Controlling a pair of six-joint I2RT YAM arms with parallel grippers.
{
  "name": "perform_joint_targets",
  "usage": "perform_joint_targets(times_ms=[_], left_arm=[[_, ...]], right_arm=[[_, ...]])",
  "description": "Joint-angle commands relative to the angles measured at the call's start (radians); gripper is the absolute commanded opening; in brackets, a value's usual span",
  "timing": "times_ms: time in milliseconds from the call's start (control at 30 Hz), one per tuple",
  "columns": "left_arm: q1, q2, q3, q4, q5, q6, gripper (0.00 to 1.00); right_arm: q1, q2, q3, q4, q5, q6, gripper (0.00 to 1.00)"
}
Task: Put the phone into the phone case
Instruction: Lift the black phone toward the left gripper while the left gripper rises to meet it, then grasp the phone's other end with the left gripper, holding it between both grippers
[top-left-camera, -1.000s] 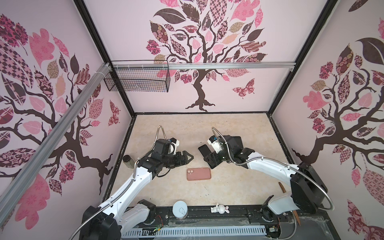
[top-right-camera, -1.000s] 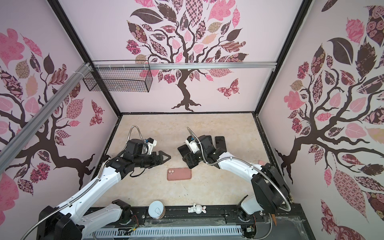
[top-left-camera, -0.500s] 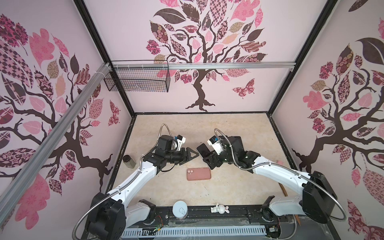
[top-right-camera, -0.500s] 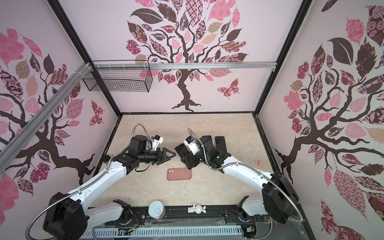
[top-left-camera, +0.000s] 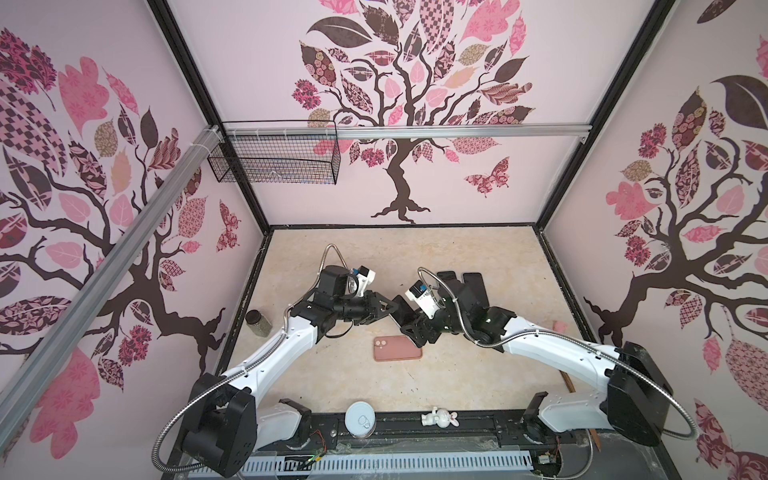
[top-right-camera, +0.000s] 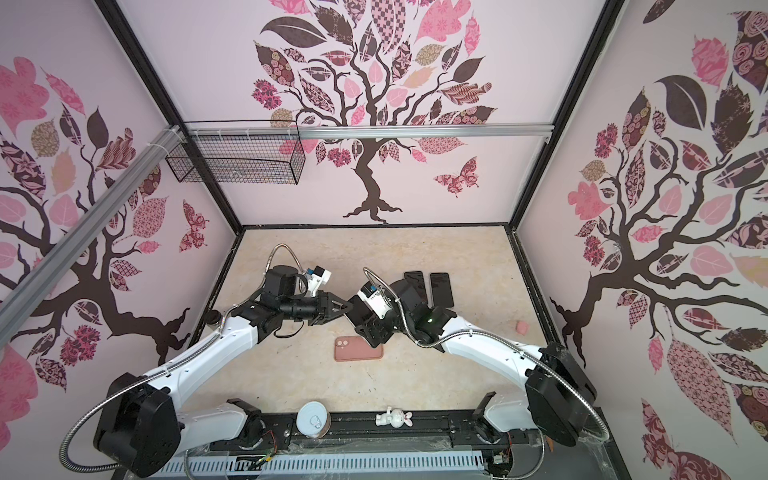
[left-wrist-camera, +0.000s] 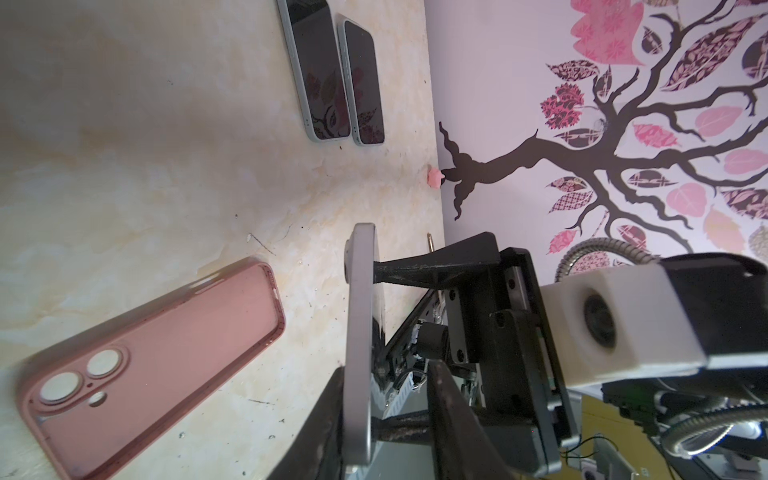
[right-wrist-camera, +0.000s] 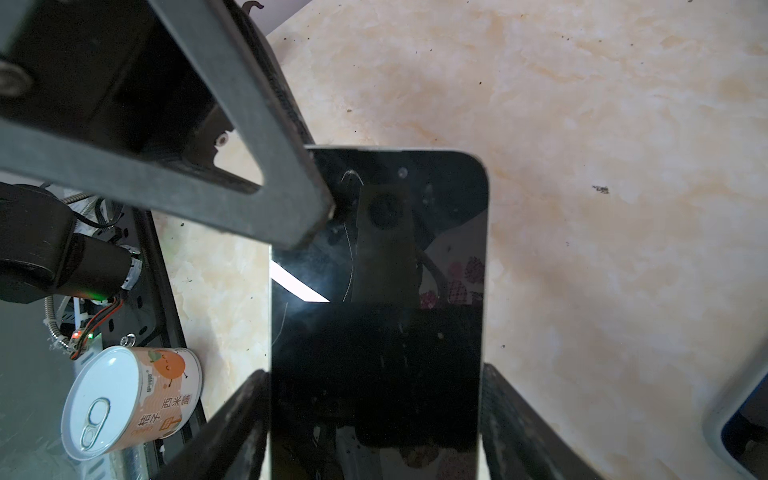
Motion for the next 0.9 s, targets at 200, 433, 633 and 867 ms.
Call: perform_joint_targets(times_ms=[200, 433, 633, 867], left_arm=[[0.002, 0.008, 0.049, 0.027, 0.029, 0.002, 0.15], [0.002, 0.003, 0.049, 0.028, 0.016, 0.011, 0.06], [0.003, -0.044, 0.031, 0.024, -0.065, 0.039, 0.03], [0.006, -0.129, -0.004, 0.038, -0.197, 0.052, 0.00]], right_arm=[[0.007, -0.063, 0.040, 0.014, 0.025, -0.033, 0.51], [0.008, -0.093, 0.013, 0.019, 0.057, 0.001, 0.93], [-0.007, -0.164, -0.049, -0.006, 0.070, 0.063, 1.00], [-0.081, -0.255, -0.140, 0.039, -0.006, 0.223, 1.00]])
